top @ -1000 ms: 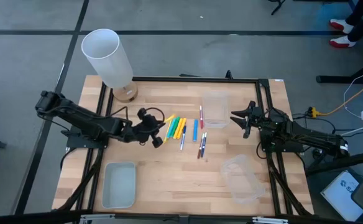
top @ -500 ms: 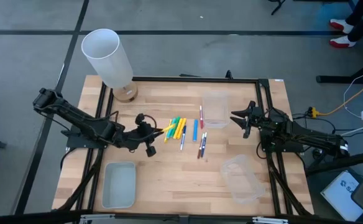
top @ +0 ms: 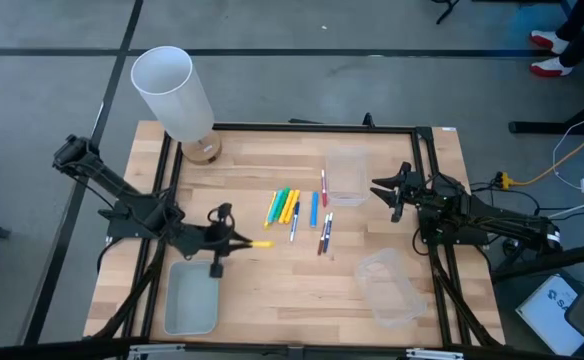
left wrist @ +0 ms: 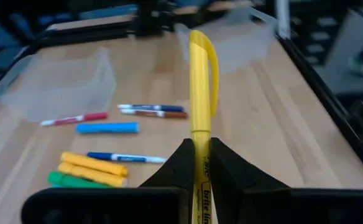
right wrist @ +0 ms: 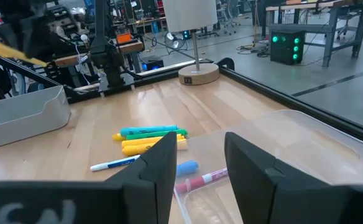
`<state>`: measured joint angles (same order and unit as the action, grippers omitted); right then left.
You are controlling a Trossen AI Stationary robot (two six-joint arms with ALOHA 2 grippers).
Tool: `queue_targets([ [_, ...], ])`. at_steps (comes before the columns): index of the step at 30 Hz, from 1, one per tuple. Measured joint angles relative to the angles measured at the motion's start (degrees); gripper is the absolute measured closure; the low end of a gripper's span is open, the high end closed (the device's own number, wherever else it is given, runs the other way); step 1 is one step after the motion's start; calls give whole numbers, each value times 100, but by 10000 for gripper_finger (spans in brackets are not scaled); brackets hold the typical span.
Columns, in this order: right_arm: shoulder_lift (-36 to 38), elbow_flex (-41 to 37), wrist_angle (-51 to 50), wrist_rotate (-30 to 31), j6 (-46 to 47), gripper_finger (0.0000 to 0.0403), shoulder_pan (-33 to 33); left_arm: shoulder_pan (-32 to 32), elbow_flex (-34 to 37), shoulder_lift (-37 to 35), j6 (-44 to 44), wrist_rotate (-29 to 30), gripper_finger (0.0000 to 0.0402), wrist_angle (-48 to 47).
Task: Pick & Place Markers
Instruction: Put the left yellow pen into the gray bin
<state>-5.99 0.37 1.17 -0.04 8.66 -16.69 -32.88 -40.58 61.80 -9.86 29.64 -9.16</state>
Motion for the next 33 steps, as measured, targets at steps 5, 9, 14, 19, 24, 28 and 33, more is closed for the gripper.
queue_targets([
  [5,0,-1,0,-1,2,267,0,-335,0,-69,47,-190,378,-387],
  [9,-1,0,-1,-1,5,267,1,-587,0,-92,25,-407,378,-533],
  [14,-1,0,0,-2,4,267,-1,-901,2,-92,6,-430,378,-537],
  [19,-1,0,0,0,2,267,1,-1171,0,-92,-5,-428,378,-537],
  [24,-1,0,0,-2,0,267,-2,-1400,2,-92,-5,-428,378,-537],
  [28,1,1,0,-1,-3,267,1,-1595,1,-93,-3,-519,378,-558],
  [33,0,1,0,0,-3,267,0,-1840,0,-94,-125,-783,378,-601],
])
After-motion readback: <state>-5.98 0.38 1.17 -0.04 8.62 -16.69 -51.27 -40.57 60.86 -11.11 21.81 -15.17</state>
